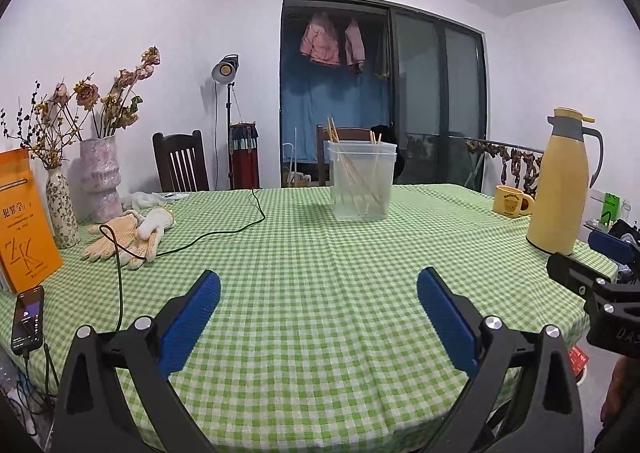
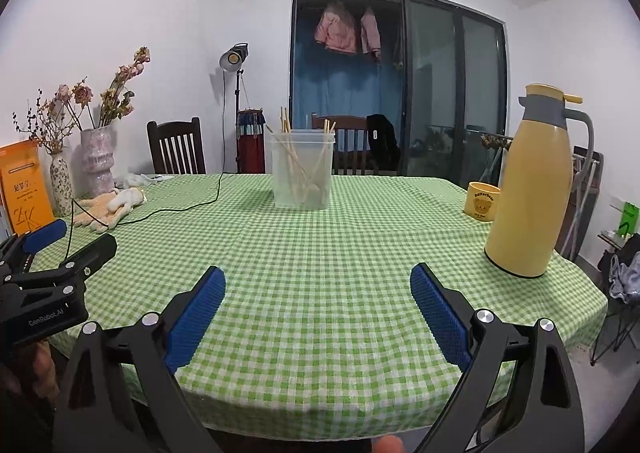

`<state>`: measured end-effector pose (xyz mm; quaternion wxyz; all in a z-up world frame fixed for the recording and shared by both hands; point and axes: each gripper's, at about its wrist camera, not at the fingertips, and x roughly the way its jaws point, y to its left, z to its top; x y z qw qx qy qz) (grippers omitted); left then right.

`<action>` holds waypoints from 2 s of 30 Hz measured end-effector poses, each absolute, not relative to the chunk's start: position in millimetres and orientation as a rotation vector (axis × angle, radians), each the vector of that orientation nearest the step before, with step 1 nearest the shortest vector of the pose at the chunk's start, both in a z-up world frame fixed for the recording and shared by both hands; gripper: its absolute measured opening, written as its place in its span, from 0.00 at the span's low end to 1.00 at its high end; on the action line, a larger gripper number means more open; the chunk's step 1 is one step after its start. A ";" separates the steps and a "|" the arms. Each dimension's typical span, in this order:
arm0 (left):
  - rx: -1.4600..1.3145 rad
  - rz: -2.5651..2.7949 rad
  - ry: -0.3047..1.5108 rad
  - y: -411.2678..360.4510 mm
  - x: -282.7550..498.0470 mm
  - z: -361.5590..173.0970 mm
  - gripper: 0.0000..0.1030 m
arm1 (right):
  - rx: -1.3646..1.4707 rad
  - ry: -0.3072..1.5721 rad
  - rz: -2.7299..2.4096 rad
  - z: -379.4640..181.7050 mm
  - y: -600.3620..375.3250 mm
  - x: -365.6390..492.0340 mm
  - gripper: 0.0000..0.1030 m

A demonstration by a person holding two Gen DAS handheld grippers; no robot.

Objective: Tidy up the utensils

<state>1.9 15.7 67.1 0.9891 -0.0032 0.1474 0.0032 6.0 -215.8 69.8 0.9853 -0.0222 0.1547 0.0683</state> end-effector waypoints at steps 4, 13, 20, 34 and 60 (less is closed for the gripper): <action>-0.002 0.006 0.294 15.2 2.7 68.3 0.93 | -0.056 0.305 0.121 69.5 -213.9 3.5 0.87; 0.013 -0.002 0.283 12.5 2.5 70.8 0.93 | -0.061 0.303 0.127 71.0 -211.6 2.6 0.87; 0.024 -0.004 0.264 9.4 0.7 74.7 0.93 | -0.061 0.297 0.119 71.4 -212.3 3.0 0.87; 0.025 -0.002 0.252 9.1 -1.4 76.3 0.93 | -0.079 0.299 0.118 68.9 -210.3 2.7 0.87; 0.006 0.006 0.275 10.5 -0.6 73.9 0.93 | -0.065 0.318 0.115 68.7 -211.5 6.7 0.87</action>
